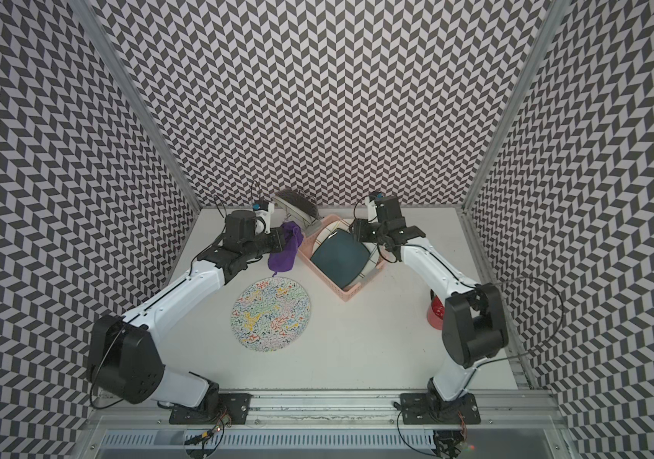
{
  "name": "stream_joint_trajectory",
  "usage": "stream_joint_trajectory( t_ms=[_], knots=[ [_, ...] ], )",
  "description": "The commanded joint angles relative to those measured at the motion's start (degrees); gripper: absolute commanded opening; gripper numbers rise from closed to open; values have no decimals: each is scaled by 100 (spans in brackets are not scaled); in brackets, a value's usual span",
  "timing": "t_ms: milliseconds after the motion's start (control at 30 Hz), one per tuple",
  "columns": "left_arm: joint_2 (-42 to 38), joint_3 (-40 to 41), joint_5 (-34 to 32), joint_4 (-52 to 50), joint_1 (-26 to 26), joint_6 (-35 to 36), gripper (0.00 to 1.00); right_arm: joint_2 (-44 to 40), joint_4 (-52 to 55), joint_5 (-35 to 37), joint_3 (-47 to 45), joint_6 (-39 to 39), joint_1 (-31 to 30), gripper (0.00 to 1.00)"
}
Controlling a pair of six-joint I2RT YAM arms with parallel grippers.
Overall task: Wipe the wet plate dry
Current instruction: Place the plate at the center of the board, then pick up the plate from the bin.
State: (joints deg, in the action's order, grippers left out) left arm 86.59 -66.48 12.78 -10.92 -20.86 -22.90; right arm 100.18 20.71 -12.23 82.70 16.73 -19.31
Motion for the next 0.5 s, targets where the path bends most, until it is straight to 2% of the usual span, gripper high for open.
stream_joint_trajectory(
  t_ms=[0,133,300,400,467],
  knots=[
    [218,-109,-169,-169,23,204,0,547,647,238,387,-414,92,60],
    [636,-117,-75,-134,21,233,0,986,915,260,655,-670,98,58],
    [1155,-74,0,-76,21,112,0,1232,962,361,505,-748,100,57],
    [1413,-51,220,-69,25,94,0,1265,923,103,320,-797,103,57],
    [1542,30,423,65,21,51,0,1287,867,-352,200,-862,102,55]
  ],
)
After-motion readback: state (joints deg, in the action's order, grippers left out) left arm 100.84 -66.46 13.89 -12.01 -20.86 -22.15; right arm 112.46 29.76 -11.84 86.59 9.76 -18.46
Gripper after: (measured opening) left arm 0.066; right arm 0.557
